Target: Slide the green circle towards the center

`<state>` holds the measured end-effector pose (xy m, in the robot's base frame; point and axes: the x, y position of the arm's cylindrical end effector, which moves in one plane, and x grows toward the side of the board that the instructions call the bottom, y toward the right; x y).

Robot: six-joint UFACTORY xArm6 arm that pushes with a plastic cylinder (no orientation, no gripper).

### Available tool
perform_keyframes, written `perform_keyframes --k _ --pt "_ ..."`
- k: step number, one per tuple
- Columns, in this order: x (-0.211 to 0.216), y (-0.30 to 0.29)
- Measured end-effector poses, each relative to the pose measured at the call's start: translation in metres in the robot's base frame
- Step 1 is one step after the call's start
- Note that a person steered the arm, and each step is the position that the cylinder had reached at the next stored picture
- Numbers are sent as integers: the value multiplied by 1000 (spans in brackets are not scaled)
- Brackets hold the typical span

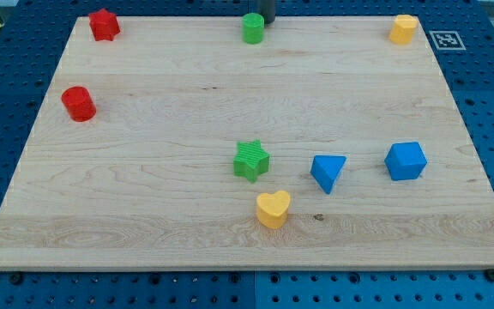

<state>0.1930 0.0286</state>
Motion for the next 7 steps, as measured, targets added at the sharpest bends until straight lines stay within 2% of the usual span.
perform_keyframes --k 5,7 --pt "29 -8" --pt "30 -42"
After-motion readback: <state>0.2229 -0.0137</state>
